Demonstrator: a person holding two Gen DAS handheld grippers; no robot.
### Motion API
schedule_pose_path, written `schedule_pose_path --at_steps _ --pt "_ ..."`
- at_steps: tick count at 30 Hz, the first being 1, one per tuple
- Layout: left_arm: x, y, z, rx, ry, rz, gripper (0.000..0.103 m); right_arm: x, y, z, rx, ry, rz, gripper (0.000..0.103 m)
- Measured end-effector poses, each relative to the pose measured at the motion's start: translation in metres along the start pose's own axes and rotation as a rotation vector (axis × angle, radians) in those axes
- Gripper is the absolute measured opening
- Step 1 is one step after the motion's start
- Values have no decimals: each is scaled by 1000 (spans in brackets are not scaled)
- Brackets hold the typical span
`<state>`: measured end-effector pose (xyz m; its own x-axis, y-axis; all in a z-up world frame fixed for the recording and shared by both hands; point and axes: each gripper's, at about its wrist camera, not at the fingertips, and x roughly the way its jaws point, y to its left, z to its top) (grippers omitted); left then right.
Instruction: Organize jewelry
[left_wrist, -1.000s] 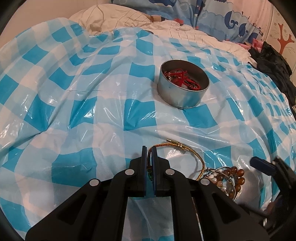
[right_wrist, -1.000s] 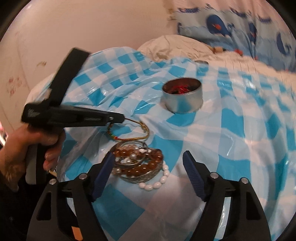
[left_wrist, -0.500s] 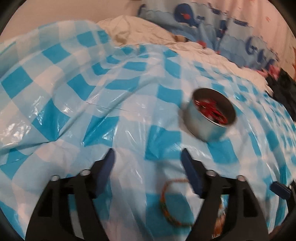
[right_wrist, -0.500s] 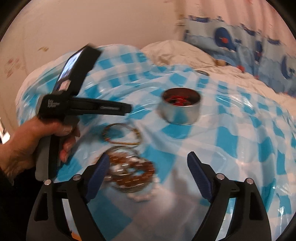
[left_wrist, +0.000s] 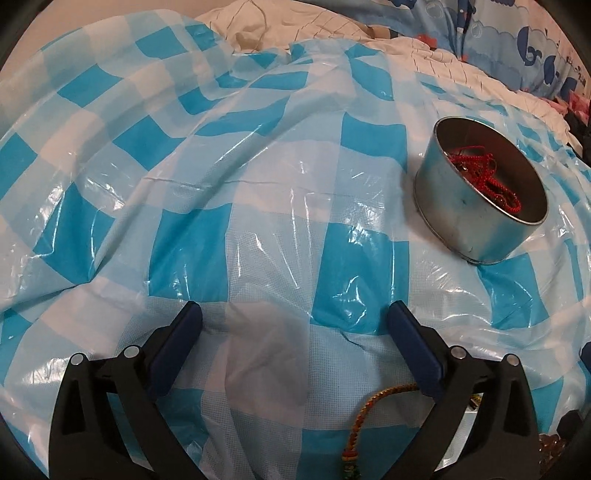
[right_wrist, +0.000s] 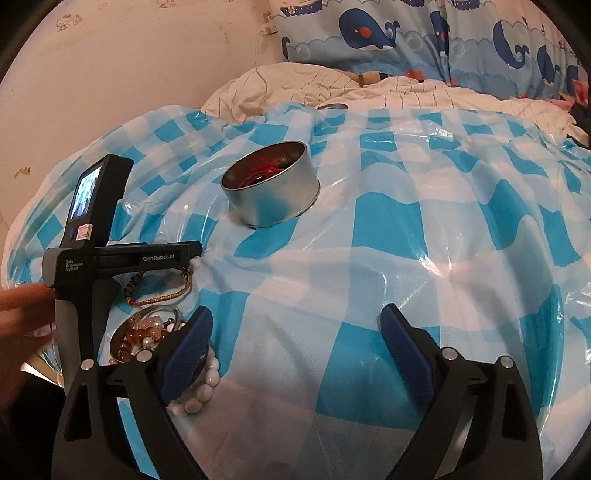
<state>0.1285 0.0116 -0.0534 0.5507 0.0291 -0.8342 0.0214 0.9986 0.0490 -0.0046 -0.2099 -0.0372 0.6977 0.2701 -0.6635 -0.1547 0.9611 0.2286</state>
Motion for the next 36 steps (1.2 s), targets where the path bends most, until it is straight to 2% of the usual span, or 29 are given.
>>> schedule_pose_path --at_steps 15,36 --pt "0 1 0 0 -1 0 96 3 2 -4 -4 12 -34 94" --pt "1 0 0 0 -1 0 96 10 2 -3 -9 25 -65 94"
